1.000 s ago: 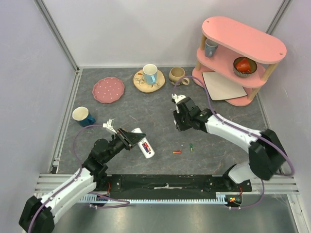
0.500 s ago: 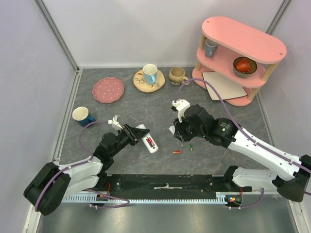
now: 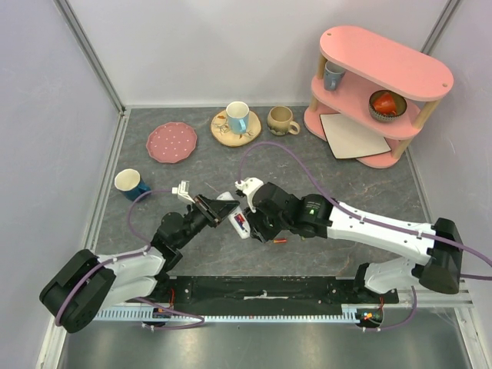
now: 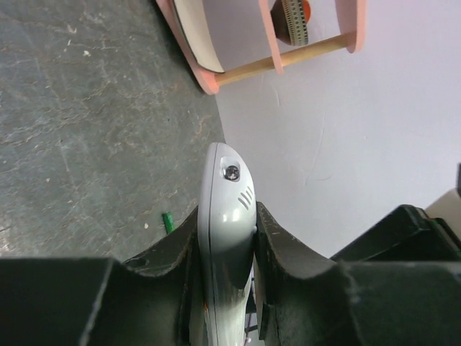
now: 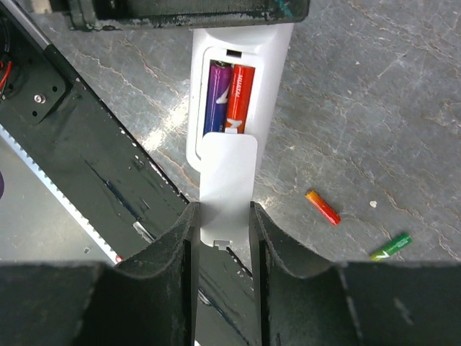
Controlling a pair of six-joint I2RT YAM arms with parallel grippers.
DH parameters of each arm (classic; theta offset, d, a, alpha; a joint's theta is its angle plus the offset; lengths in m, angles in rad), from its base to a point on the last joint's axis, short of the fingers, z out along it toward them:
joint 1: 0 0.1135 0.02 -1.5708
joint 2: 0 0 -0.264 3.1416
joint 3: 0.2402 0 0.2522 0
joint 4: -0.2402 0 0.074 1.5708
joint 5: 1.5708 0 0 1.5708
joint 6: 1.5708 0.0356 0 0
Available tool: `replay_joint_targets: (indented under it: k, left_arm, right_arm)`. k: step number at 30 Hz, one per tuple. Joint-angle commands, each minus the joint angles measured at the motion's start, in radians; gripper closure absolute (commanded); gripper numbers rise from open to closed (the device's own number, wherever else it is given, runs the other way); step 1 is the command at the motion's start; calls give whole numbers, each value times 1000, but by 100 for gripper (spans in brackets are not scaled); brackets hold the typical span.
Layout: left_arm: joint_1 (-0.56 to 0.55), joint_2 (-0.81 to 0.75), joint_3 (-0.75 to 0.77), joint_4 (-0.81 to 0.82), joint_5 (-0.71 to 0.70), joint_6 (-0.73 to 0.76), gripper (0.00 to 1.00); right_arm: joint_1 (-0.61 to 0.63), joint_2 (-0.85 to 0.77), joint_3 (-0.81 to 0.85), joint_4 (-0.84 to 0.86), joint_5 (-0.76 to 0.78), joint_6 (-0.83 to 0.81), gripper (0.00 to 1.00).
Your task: Load the batteries into the remote control
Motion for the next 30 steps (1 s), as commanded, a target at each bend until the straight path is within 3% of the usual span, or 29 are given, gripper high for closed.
replay_joint_targets:
  k: [1,7,30]
  left_arm:
    - [-15,-59,1,58,-55,69,98]
    - [-23,-93,2,-4,-70,83,98]
    - [-49,-124,38,-145,-99,97,98]
  right_arm:
    - [15,59,84,57,6,18,100]
    - [27,130,173,-7,26,8,100]
    - [30,158,190,-29,127,34,100]
